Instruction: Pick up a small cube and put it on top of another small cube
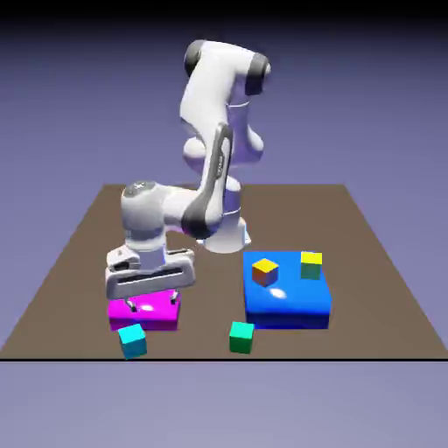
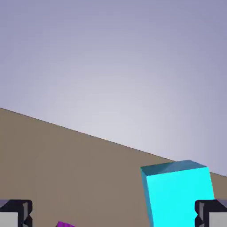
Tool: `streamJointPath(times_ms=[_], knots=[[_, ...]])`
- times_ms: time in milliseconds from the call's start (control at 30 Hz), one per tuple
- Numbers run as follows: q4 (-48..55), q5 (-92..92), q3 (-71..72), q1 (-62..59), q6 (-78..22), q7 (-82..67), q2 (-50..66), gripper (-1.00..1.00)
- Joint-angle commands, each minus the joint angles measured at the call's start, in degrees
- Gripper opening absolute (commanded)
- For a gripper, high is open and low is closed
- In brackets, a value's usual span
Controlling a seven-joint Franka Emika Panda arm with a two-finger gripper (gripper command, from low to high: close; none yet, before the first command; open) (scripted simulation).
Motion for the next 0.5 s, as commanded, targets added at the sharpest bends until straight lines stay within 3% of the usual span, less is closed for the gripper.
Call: streamJointPath(times_ms=[0, 167, 300, 333, 467], knots=[[1.2, 1.1, -1.4, 0.7, -1.1, -2.1, 2.1, 0.00], [6.2, 5.3, -6.9, 3.4, -5.4, -10.2, 10.3, 0.00], [8.4, 12.2, 0.6, -2.4, 0.3, -14.4, 18.1, 0.00], [8.4, 12.2, 0.6, -2.4, 0.3, -14.4, 18.1, -1.00], [6.6, 6.7, -5.4, 2.3, -4.3, -11.1, 11.9, -1.00]])
